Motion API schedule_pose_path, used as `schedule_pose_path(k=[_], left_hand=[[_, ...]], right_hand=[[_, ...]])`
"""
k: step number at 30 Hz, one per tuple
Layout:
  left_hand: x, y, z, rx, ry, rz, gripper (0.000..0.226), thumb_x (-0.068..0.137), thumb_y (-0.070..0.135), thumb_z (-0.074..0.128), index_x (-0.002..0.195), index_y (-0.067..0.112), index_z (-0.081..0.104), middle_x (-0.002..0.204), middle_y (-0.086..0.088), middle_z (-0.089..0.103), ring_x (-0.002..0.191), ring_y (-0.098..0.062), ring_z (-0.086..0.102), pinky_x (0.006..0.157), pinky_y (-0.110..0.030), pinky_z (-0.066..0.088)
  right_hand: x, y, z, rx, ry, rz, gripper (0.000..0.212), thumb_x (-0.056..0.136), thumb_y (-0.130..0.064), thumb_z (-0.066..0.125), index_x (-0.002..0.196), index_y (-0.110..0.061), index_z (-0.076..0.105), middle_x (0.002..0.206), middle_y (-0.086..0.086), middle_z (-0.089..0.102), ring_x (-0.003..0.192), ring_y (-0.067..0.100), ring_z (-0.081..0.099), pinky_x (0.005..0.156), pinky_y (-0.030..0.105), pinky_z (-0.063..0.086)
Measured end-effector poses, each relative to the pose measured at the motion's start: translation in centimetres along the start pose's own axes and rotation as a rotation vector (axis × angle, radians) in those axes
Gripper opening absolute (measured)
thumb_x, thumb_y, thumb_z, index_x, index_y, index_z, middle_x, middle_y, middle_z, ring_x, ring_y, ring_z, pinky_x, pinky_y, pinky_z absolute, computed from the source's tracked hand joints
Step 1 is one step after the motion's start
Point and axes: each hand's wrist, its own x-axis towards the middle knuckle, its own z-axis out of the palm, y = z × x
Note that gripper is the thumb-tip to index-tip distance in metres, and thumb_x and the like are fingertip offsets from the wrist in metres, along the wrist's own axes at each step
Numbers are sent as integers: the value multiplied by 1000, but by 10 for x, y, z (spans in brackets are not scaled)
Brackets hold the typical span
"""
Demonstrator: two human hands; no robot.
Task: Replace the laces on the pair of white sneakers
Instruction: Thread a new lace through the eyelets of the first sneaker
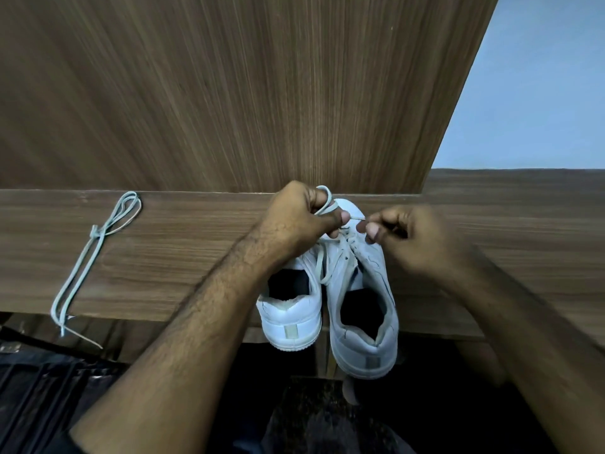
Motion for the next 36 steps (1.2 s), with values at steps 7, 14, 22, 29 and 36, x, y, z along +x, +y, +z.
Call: schedule_pose_path(k=[7,14,22,29,36], left_hand=[[2,-1,5,204,-5,-15,26,84,24,76,62,12,70,59,7,67,58,-6,63,60,-25,50],[4,-4,20,285,40,10,57,78,17,78,52,17,26,47,7,26,42,-9,33,41,-19,25],[-1,4,36,366,86,-20,38,79,13,67,54,12,39,50,-1,38,51,-19,39,51,-36,36],[-4,5,44,398,144,-27,36,78,11,63,54,12,36,51,-1,40,61,-29,51,53,-36,39],[0,0,37,372,4,38,47,88,27,70,55,8,43,51,-1,42,56,-20,46,58,-38,42]], right_hand=[[-13,-5,3,-406,-317,16,45,84,-38,73,126,-27,61,109,-11,59,83,1,59,78,26,49],[-3,-4,17,-283,-55,104,6,88,-31,64,90,-29,70,82,-10,69,78,11,65,70,30,53],[5,7,17,217,-110,414,13,93,-11,62,86,-15,73,84,10,76,74,21,68,61,36,55],[3,5,11,327,-222,474,17,99,-16,57,88,-17,70,72,0,69,60,10,58,45,19,43],[5,13,18,279,-138,396,23,102,-31,56,96,-14,70,89,10,74,71,16,63,60,30,50]])
